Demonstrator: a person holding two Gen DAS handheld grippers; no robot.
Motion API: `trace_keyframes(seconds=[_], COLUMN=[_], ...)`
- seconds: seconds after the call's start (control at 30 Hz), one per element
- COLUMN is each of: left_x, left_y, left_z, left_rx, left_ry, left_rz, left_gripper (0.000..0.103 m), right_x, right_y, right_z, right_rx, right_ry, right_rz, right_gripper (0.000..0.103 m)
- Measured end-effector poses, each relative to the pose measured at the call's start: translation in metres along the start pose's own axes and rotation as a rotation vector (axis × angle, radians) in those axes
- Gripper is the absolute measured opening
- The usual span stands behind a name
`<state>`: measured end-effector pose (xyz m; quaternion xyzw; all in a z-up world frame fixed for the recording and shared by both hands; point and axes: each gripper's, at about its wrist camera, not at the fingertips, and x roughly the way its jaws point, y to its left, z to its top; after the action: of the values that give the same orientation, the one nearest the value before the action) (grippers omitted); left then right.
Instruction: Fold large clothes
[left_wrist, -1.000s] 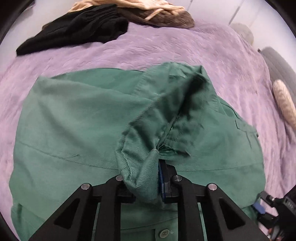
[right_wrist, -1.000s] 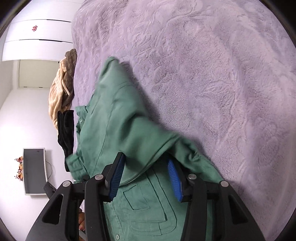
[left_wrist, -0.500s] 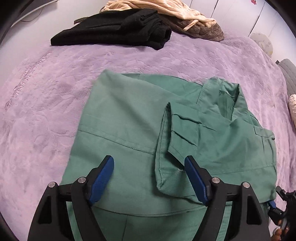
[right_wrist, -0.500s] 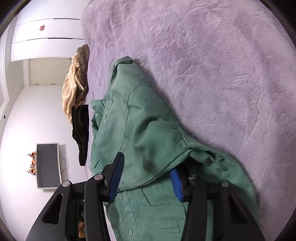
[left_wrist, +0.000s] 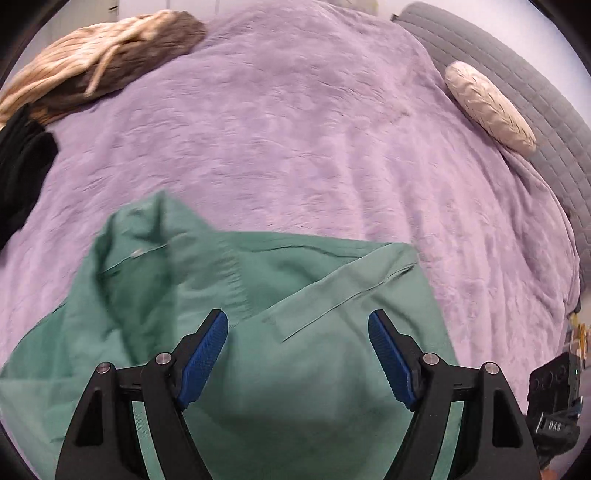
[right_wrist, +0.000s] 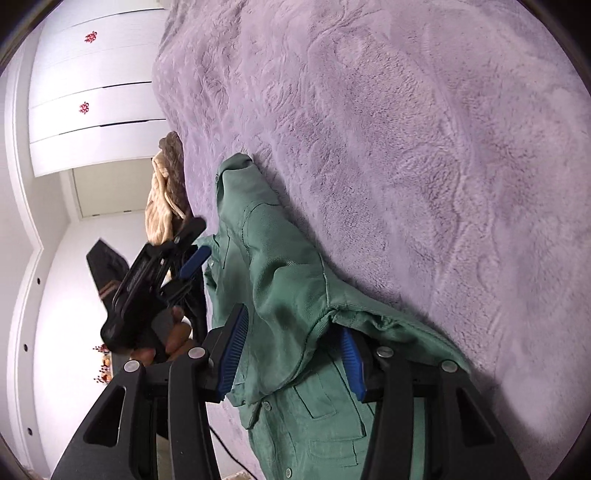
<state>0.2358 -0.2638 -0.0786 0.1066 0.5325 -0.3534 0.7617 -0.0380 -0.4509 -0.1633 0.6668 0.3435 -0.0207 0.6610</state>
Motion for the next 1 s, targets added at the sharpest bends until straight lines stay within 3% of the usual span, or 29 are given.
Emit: trace_keyframes(seconds=[0.1, 0.2, 0.23, 0.27, 0.3, 0.33, 0.4, 0.43, 0.57, 0.67, 0.73, 0.83, 0.9, 0.93, 0.97, 1.0], left_x=[0.036, 0.066, 0.072, 0.076, 0.077, 0.078, 0.074, 0.071, 0.067, 0.083, 0.097, 0.102, 0.091, 0.083, 0.074, 0.064], left_y=[-0.033, -0.053, -0.057, -0.059, -0.061, -0.062, -0.060, -0.062, -0.081, -0.098, -0.100, -0.091, -0.080, -0.075, -0.070, -0.065], left_z=[0.026, 0.035, 0.035, 0.033, 0.031, 0.030, 0.032, 0.036, 0.055, 0.066, 0.070, 0.075, 0.076, 0.077, 0.076, 0.075], left_rx=[0.091, 0.165, 0.187, 0.202, 0.221, 0.229, 0.216, 0.211, 0.222, 0.241, 0.218, 0.155, 0.116, 0.104, 0.097, 0.094], left_ry=[0.053, 0.155, 0.190, 0.207, 0.223, 0.238, 0.232, 0.225, 0.163, 0.109, 0.073, 0.051, 0.037, 0.031, 0.029, 0.029], left_rz=[-0.019, -0.031, -0.035, -0.039, -0.039, -0.045, -0.070, -0.078, -0.093, -0.018, 0.067, 0.162, 0.158, 0.141, 0.129, 0.119], left_gripper=[0.079, 0.079, 0.077, 0.057, 0.042, 0.026, 0.009, 0.006, 0.006, 0.006, 0.006, 0.006, 0.006, 0.007, 0.007, 0.007], right_x=[0.005, 0.013, 0.016, 0.017, 0.016, 0.012, -0.005, -0.012, -0.021, -0.018, -0.019, -0.025, -0.033, -0.037, -0.041, -0.045], right_y=[-0.001, -0.002, 0.000, 0.003, 0.007, 0.010, 0.010, 0.006, -0.021, -0.042, -0.049, -0.043, -0.039, -0.035, -0.030, -0.023], right_z=[-0.001, 0.001, 0.002, 0.004, 0.007, 0.010, 0.017, 0.020, 0.028, 0.025, 0.024, 0.027, 0.028, 0.029, 0.029, 0.029], right_rx=[0.023, 0.043, 0.041, 0.026, 0.010, -0.001, 0.003, 0.017, 0.099, 0.126, 0.151, 0.118, 0.088, 0.072, 0.051, 0.021], right_ry=[0.002, 0.009, 0.017, 0.018, 0.012, -0.007, -0.064, -0.092, -0.122, -0.124, -0.114, -0.070, -0.031, -0.017, -0.007, 0.000], right_rz=[0.058, 0.099, 0.110, 0.114, 0.110, 0.117, 0.157, 0.167, 0.136, 0.062, 0.080, 0.074, 0.067, 0.063, 0.059, 0.054], right_gripper=[0.052, 0.052, 0.047, 0.020, 0.007, 0.005, 0.004, 0.004, 0.004, 0.003, 0.002, 0.005, 0.011, 0.024, 0.044, 0.054])
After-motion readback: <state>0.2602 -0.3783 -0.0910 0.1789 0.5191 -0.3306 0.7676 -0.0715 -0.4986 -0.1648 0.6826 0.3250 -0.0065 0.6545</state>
